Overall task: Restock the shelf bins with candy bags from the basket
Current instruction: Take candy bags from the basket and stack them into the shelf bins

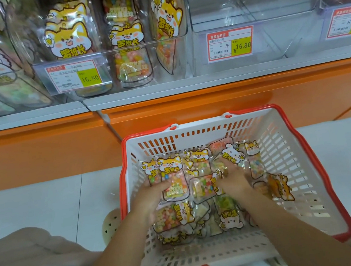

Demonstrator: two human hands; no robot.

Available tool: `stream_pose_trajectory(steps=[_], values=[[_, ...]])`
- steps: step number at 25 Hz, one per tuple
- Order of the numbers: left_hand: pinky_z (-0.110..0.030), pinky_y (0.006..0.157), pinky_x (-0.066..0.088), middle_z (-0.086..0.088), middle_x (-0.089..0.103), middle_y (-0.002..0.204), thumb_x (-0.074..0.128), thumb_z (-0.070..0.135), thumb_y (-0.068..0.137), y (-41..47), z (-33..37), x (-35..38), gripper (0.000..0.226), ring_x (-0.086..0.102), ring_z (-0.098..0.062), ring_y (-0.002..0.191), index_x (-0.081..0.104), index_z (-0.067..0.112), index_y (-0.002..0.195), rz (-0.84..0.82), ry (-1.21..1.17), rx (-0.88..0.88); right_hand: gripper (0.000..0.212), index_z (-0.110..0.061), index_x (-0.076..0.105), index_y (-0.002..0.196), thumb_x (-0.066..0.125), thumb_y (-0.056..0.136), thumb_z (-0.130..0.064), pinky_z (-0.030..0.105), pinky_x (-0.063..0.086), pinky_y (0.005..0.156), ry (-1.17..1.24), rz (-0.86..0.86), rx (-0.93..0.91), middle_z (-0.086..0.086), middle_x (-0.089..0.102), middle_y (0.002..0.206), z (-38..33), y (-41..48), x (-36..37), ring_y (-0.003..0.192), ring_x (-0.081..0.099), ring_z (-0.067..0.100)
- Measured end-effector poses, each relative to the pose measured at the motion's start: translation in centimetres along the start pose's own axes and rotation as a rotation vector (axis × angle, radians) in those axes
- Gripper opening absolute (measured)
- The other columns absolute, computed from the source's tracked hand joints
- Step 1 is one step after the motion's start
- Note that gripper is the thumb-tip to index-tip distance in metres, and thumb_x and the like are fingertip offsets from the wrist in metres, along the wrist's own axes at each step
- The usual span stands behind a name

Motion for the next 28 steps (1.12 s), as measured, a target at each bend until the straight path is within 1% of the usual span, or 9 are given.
stream_pose_trajectory(steps=[2, 4, 9, 16, 18, 20, 24, 26, 28], values=[[-0.043, 0.105, 0.037, 0.005, 0.054, 0.138, 0.077, 0.025, 0.081, 0.4, -0.3, -0.5, 0.068, 0.047, -0.021, 0.126, 0.045, 0.022, 0.141, 0.029, -0.027, -0.004, 0.091, -0.041, 0.020, 0.149, 0.072, 0.079, -0.017, 0.036, 0.049, 0.092, -0.155, -0.061, -0.033, 0.006, 0.015, 0.150, -0.2, -0.4, 2.0, 0.130, 0.035, 0.031], [-0.036, 0.096, 0.036, 0.003, 0.056, 0.133, 0.074, 0.021, 0.084, 0.2, -0.1, -0.7, 0.055, 0.047, -0.020, 0.121, 0.050, 0.019, 0.134, 0.053, -0.036, 0.008, 0.103, -0.039, 0.013, 0.150, 0.079, 0.072, -0.029, 0.044, 0.043, 0.104, -0.298, -0.029, -0.027, 0.007, 0.008, 0.152, 0.1, -0.7, 2.9, 0.139, 0.021, 0.035], [-0.039, 0.103, 0.032, 0.002, 0.041, 0.151, 0.071, 0.020, 0.087, 0.0, 0.2, -0.1, 0.079, 0.038, -0.023, 0.138, 0.027, 0.019, 0.153, 0.005, -0.040, 0.038, 0.083, -0.012, 0.037, 0.132, 0.086, 0.069, -0.034, 0.032, 0.048, 0.081, -0.073, -0.063, 0.170, 0.007, 0.054, 0.116, 3.0, -0.8, 3.0, 0.106, 0.055, 0.028], [-0.032, 0.089, 0.041, -0.004, 0.056, 0.135, 0.069, 0.024, 0.089, 0.0, 0.6, -0.2, 0.052, 0.053, -0.021, 0.112, 0.047, 0.015, 0.136, 0.028, 0.172, 0.108, 0.058, -0.016, 0.053, 0.135, 0.076, 0.082, -0.022, 0.029, 0.040, 0.091, 0.071, -0.189, -0.169, -0.001, 0.054, 0.123, -6.4, -3.0, -4.8, 0.117, 0.052, 0.020], [-0.032, 0.083, 0.046, 0.003, 0.061, 0.125, 0.072, 0.025, 0.087, 0.0, 0.1, 0.7, 0.051, 0.056, -0.014, 0.102, 0.050, 0.016, 0.132, -0.048, 0.132, 0.051, 0.041, -0.014, 0.066, 0.118, 0.077, 0.080, -0.026, 0.021, 0.041, 0.084, -0.009, -0.277, -0.250, 0.002, 0.061, 0.117, -8.5, -3.8, -4.8, 0.113, 0.056, 0.020], [-0.046, 0.102, 0.042, 0.008, 0.054, 0.135, 0.079, 0.031, 0.076, -0.4, -0.5, 2.0, 0.057, 0.054, -0.015, 0.119, 0.055, 0.021, 0.128, -0.168, 0.025, -0.032, 0.021, -0.012, 0.063, 0.086, 0.077, 0.080, -0.027, 0.011, 0.039, 0.064, -0.072, -0.345, -0.329, 0.003, 0.056, 0.088, -9.9, -4.8, -1.8, 0.084, 0.056, 0.018], [-0.046, 0.108, 0.034, 0.001, 0.050, 0.142, 0.093, 0.043, 0.050, -0.4, -0.3, 1.7, 0.112, 0.047, -0.025, 0.131, 0.039, 0.016, 0.144, -0.145, 0.065, 0.003, 0.017, -0.027, 0.060, 0.101, 0.066, 0.089, -0.037, 0.023, 0.044, 0.073, 0.000, -0.076, -0.425, -0.017, 0.051, 0.093, -9.5, -3.2, 1.8, 0.085, 0.051, 0.001], [-0.038, 0.097, 0.039, -0.001, 0.058, 0.136, 0.092, 0.047, 0.044, 0.1, 0.4, -0.1, 0.121, 0.055, -0.023, 0.122, 0.037, 0.016, 0.147, -0.021, 0.089, 0.095, 0.024, -0.029, 0.048, 0.075, 0.050, 0.098, -0.037, 0.030, 0.045, 0.062, 0.023, 0.103, -0.308, -0.007, 0.049, 0.071, -7.4, -0.8, 0.0, 0.061, 0.049, 0.008], [-0.037, 0.097, 0.039, -0.002, 0.061, 0.133, 0.092, 0.047, 0.048, 0.4, 0.7, -1.3, 0.116, 0.058, -0.021, 0.119, 0.039, 0.016, 0.146, 0.053, 0.065, 0.134, 0.028, -0.020, 0.049, 0.074, 0.048, 0.099, -0.030, 0.033, 0.052, 0.059, -0.052, -0.051, -0.052, 0.005, 0.055, 0.072, -3.9, 0.7, 0.7, 0.059, 0.055, 0.017]])
Point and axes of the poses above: each hand's wrist, its own y-axis towards the middle knuckle, its own x-axis out of the palm, z = x × y, the point moved 9 cm from there along y, towards the middle knuckle
